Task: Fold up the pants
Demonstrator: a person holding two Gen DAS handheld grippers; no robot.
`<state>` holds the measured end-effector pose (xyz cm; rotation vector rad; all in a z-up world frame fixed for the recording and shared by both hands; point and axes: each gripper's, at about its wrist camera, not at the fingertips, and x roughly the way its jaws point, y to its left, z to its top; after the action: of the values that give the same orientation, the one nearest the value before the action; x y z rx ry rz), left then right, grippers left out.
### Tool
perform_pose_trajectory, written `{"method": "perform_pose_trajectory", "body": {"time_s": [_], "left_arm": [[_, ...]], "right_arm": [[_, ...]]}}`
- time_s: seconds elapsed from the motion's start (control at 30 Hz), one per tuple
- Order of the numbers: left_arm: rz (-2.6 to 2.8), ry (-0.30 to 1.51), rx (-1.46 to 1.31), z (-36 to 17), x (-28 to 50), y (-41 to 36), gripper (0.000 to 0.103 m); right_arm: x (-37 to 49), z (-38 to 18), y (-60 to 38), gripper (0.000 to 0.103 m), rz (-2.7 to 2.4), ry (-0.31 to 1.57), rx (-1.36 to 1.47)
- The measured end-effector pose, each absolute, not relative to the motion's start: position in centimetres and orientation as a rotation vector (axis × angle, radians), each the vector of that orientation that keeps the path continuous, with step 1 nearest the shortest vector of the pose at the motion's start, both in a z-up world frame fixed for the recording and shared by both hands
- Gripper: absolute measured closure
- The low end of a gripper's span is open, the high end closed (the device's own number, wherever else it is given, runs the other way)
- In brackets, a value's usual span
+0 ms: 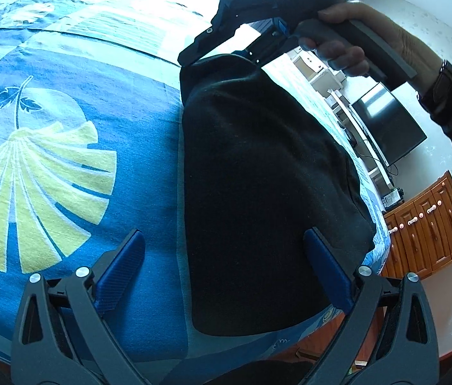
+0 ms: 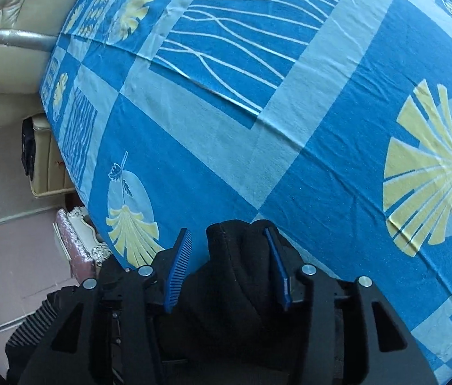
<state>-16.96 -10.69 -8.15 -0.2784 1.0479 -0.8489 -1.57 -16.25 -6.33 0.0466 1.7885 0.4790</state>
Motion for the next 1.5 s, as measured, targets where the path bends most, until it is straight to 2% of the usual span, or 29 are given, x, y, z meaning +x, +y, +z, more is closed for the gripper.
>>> {"method": "perform_pose_trajectory", "body": {"time_s": [0.07,0.13,0.23,0.37,0.53,0.67,0.77,0.83,0.93,1.0,1.07,1.13,1.3,1.5], "left_arm": [[-0.849,1.046,-0.277,-8.2,-17.0,-10.7,0.004],[-0.85,1.043,-0.276,-8.2,-17.0,-10.7,0.004],[-0.851,1.038,-0.276,-8.2,-17.1,-10.7,0.004],[-0.848,1.032,-0.286,-8.3,-17.1,-10.7,0.004],[-0.857,1.025,-0.285,-8.4,-17.2,-10.5,0.004],[-0.861,1.021,-0.281,-8.3,-17.3,-10.3,0.004],[-0.863,1.03,-0.279,-8.2,-17.2,-10.3,0.004],[-0.865,1.042,-0.284,-8.1,-17.0,-10.2,0.004],[-0.849,1.062,-0.335,-7.9,-16.4,-9.7,0.004],[-0.845,1.057,-0.326,-7.9,-16.3,-9.8,0.004],[-0.85,1.05,-0.287,-8.0,-16.4,-10.3,0.004],[-0.861,1.044,-0.275,-7.9,-16.5,-10.6,0.004],[-0.904,1.041,-0.246,-7.9,-16.7,-11.5,0.004],[-0.911,1.034,-0.261,-8.0,-16.7,-11.6,0.004]], "right_arm": [[-1.7,-6.5,-14.6,0.056,0.468,1.823,-0.097],[-2.0,-6.6,-14.3,0.07,0.432,1.823,-0.176],[-2.0,-5.9,-15.0,0.078,0.396,1.795,-0.141],[-1.4,-5.7,-19.2,0.082,0.33,1.735,0.119],[-1.7,-8.2,-24.3,0.082,0.258,1.662,0.536],[-1.7,-8.6,-26.0,0.082,0.243,1.6,0.678],[-0.9,-7.2,-25.3,0.082,0.27,1.579,0.594],[-0.4,-5.9,-23.5,0.08,0.278,1.591,0.431],[0.6,-5.0,-20.8,0.069,0.318,1.644,0.245],[0.9,-5.3,-18.5,0.057,0.359,1.698,0.133],[0.8,-6.0,-16.8,0.056,0.349,1.737,-0.007],[0.4,-6.8,-16.4,0.083,0.318,1.76,-0.079],[-0.4,-4.0,-17.2,0.089,0.288,1.693,-0.099],[-0.3,-4.0,-23.3,0.093,0.201,1.578,0.287]]}}
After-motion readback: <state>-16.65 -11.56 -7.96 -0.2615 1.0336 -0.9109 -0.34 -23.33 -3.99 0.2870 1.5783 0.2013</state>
